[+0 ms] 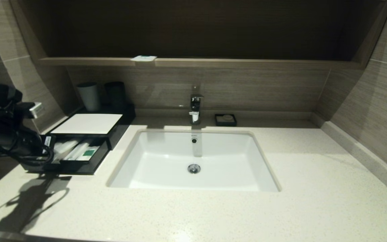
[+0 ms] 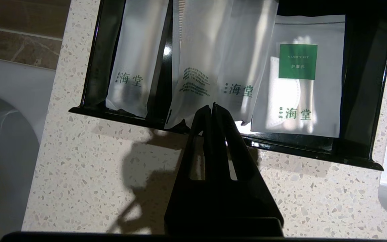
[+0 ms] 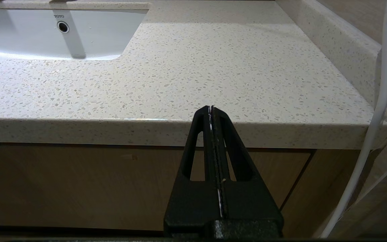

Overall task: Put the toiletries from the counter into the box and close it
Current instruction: Place the bathroom toiletry into the drawer

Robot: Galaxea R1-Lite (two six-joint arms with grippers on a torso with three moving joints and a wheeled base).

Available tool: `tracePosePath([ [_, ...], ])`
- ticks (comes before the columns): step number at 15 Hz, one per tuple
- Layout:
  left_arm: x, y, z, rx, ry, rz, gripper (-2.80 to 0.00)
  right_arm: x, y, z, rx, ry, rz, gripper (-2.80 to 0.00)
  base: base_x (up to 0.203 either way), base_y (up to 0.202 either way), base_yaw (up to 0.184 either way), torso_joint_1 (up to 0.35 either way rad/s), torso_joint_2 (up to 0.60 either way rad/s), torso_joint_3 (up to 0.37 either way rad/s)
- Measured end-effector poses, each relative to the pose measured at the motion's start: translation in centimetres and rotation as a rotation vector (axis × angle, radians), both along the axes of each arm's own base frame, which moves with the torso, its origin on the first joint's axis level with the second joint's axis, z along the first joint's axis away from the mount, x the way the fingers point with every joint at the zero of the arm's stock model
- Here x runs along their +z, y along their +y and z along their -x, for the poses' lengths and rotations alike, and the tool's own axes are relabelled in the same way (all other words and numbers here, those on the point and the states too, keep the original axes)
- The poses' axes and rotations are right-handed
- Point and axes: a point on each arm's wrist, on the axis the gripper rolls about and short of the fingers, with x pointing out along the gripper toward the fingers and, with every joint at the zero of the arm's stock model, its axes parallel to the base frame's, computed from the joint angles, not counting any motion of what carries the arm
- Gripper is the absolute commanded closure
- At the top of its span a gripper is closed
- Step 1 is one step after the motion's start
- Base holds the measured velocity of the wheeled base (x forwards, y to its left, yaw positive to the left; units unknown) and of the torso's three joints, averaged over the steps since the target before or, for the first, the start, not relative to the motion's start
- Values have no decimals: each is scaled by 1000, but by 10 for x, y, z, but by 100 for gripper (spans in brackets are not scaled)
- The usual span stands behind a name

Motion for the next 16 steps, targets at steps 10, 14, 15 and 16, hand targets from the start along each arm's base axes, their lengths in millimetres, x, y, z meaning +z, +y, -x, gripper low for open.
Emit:
tracePosePath([
  [10, -9, 2, -8, 12, 20, -5, 0, 0, 0, 0, 0, 0, 0, 0, 0, 0, 0, 0, 0, 0],
  [14, -12, 3, -11, 24, 26, 2, 0, 0, 0, 0, 0, 0, 0, 0, 0, 0, 0, 0, 0, 0],
  [15, -13, 4, -12, 28, 27, -3, 0, 0, 0, 0, 0, 0, 0, 0, 0, 0, 0, 0, 0, 0],
  [16, -14, 4, -13, 33, 32, -6, 0, 0, 0, 0, 0, 1, 0, 0, 0, 0, 0, 0, 0, 0],
])
